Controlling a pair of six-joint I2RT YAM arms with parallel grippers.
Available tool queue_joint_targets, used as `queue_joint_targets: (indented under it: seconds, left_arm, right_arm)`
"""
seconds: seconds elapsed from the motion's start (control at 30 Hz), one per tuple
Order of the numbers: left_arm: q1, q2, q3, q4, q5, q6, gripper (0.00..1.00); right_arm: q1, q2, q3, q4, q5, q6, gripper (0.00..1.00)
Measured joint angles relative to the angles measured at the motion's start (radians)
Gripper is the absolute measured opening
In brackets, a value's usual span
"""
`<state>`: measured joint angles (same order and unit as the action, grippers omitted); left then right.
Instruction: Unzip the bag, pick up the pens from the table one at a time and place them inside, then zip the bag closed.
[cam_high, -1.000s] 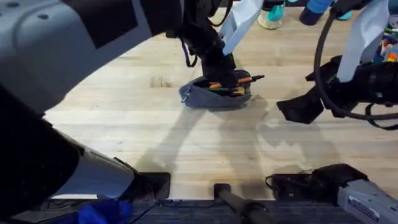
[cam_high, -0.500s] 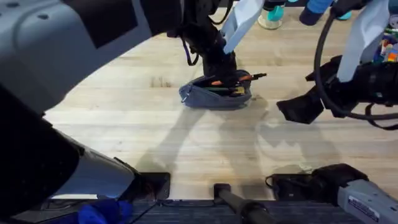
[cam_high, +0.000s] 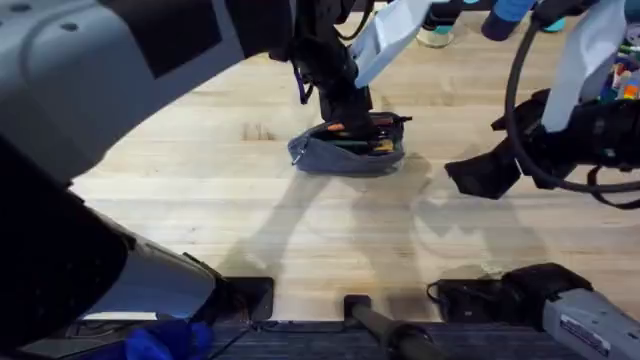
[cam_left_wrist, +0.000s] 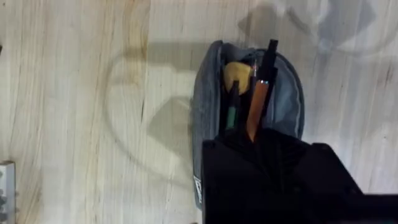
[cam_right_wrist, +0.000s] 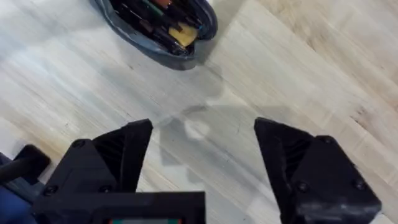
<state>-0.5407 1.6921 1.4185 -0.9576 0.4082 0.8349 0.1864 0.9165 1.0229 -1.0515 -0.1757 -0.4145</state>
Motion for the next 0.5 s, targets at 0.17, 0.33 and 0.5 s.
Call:
queue_joint_targets:
  seconds: [0.17, 0.33, 0.5]
  left_arm:
    - [0.0, 0.0, 0.0, 0.0, -0.012, 0.0, 0.042]
    - [0.0, 0.0, 0.0, 0.002, -0.012, 0.0, 0.042]
    - [0.0, 0.024, 0.0, 0.008, -0.012, 0.001, 0.042]
  right_arm:
    - [0.0, 0.0, 0.0, 0.0, 0.0, 0.0, 0.998]
    - [0.0, 0.0, 0.0, 0.0, 0.0, 0.0, 0.998]
    - [0.0, 0.0, 0.0, 0.0, 0.0, 0.0, 0.998]
